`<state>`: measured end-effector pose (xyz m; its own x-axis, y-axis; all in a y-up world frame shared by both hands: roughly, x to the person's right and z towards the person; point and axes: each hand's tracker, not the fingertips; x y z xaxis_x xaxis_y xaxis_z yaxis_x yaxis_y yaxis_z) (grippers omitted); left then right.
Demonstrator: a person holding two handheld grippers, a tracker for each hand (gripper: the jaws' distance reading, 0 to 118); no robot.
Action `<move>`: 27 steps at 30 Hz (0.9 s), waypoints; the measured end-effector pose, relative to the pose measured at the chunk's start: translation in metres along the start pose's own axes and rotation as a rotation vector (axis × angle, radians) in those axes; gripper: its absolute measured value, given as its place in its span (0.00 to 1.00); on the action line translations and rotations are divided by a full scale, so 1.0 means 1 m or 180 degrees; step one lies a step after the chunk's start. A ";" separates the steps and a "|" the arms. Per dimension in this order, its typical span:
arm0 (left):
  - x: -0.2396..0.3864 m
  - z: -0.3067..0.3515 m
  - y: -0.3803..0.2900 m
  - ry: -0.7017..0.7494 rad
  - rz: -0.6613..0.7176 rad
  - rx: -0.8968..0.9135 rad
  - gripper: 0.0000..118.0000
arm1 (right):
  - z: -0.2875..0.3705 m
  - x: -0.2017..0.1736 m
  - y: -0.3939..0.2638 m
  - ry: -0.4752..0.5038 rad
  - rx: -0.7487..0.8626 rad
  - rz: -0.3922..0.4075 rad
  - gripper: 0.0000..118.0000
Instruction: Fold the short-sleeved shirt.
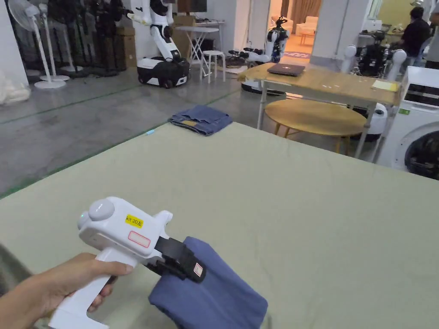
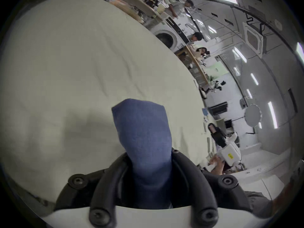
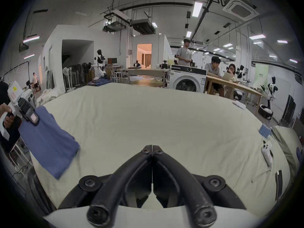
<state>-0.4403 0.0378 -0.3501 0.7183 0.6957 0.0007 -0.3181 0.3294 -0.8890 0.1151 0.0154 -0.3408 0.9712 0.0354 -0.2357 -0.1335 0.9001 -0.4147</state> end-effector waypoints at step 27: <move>-0.105 0.148 0.073 0.2019 0.0497 0.0168 0.36 | -0.014 -0.001 -0.007 -0.0136 -0.0221 0.0034 0.00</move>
<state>-0.6303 0.0828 -0.3475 0.8816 0.2317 -0.4111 -0.4666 0.2973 -0.8330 0.1119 0.0027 -0.3495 0.9770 0.0647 -0.2034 -0.1558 0.8674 -0.4727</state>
